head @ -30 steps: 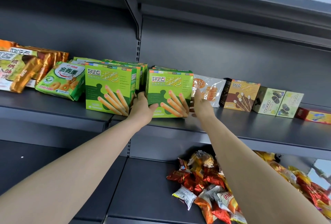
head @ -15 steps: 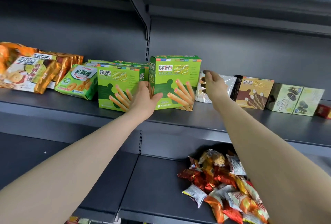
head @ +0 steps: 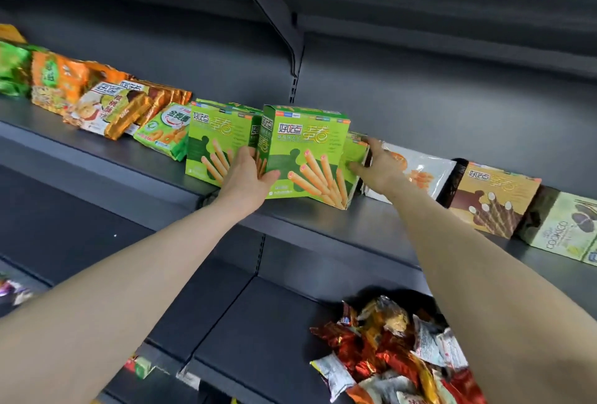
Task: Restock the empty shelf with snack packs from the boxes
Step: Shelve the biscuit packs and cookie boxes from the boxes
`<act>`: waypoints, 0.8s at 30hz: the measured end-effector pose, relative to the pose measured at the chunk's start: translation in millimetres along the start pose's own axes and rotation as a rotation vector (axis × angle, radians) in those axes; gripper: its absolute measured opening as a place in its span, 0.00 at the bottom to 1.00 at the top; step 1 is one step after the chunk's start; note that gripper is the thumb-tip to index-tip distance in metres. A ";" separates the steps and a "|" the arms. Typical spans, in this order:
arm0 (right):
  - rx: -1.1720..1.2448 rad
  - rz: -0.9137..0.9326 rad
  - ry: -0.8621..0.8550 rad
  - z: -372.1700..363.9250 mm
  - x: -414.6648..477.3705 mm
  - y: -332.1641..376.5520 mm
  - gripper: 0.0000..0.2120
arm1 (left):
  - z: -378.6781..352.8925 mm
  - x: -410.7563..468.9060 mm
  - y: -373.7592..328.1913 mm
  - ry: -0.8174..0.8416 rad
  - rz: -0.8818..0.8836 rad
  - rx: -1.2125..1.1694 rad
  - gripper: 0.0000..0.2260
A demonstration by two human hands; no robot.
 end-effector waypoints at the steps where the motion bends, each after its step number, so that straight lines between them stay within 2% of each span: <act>1: 0.116 0.012 -0.021 -2.7 1.1 -0.7 0.27 | -0.5 -1.5 2.7 -0.014 0.020 -0.014 0.24; 3: 0.275 0.024 -0.095 -3.5 2.7 -3.6 0.24 | -2.1 -5.5 7.1 -0.030 0.053 -0.032 0.22; 7: 0.378 -0.029 -0.246 14.2 -1.1 -12.0 0.22 | -9.3 -10.7 9.4 -0.033 0.071 -0.010 0.23; 9: 0.385 -0.027 -0.348 36.6 -7.5 -18.6 0.24 | -14.7 -9.7 7.4 -0.016 0.071 -0.010 0.23; 12: 0.272 0.012 -0.423 75.4 -21.5 -27.4 0.21 | -25.1 -5.3 2.2 0.013 0.082 -0.014 0.22; 16: 0.235 -0.047 -0.454 108.7 -45.0 -42.9 0.17 | -42.0 5.3 -8.0 0.019 0.092 0.029 0.21; 20: 0.345 -0.101 -0.432 106.1 -66.9 -52.6 0.15 | -58.6 21.6 -13.0 0.113 0.123 0.034 0.20; 24: 0.515 -0.165 -0.444 82.2 -81.7 -53.3 0.15 | -68.4 34.2 -12.6 0.132 0.117 0.133 0.26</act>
Point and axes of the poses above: each hand's wrist, its own x-axis towards the middle knuckle, its own z-axis out of the back of the hand, y = z × x, the point moved 6 cm from there along x, towards the middle knuckle, and after that the axes turned 12 degrees about z, right-handed, at the moved point
